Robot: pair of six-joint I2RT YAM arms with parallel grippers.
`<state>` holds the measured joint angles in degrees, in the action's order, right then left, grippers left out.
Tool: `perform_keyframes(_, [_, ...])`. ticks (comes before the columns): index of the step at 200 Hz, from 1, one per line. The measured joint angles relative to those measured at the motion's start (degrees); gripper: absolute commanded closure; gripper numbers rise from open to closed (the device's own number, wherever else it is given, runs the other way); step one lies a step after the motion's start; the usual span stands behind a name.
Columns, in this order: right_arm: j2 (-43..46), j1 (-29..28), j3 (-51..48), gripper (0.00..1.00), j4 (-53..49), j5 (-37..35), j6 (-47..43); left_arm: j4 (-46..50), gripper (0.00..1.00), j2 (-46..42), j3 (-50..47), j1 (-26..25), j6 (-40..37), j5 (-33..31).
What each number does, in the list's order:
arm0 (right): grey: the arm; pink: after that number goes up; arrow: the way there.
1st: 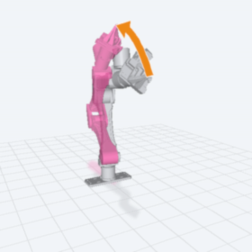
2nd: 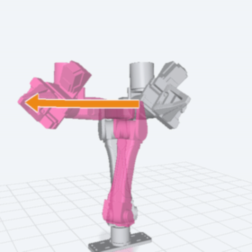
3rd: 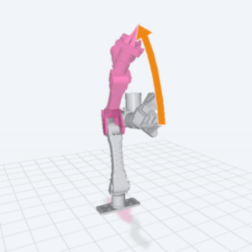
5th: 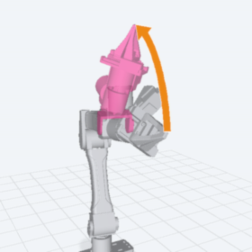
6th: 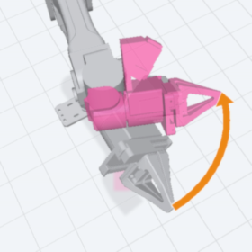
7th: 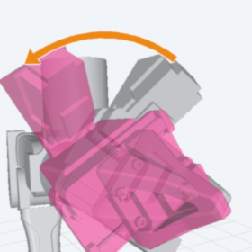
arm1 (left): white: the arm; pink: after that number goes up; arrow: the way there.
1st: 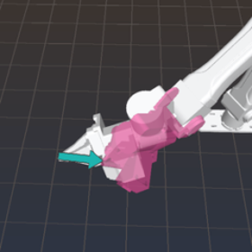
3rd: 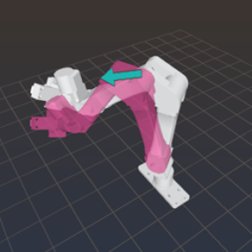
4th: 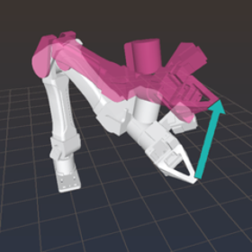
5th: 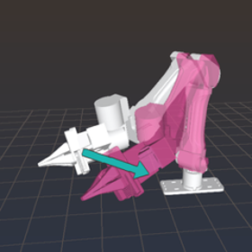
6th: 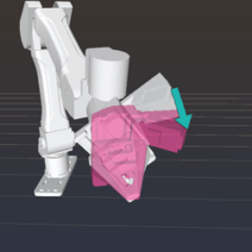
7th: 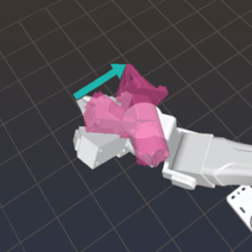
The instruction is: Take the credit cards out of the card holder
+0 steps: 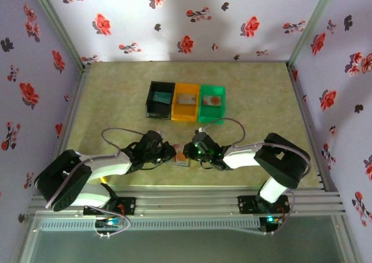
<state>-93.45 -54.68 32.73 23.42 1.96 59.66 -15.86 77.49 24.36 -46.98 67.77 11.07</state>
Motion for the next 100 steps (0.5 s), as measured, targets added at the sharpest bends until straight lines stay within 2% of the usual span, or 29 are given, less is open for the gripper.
perform_keyframes(6, [0.00,0.00,0.00,0.84,0.00,0.00,0.00,0.00,1.00,0.02,0.00,0.00,0.00,0.02])
perform_keyframes(100, [-0.07,0.09,-0.07,0.84,0.81,0.22,0.22,1.14,1.00,-2.03,0.00,-0.02,-0.70,-0.17])
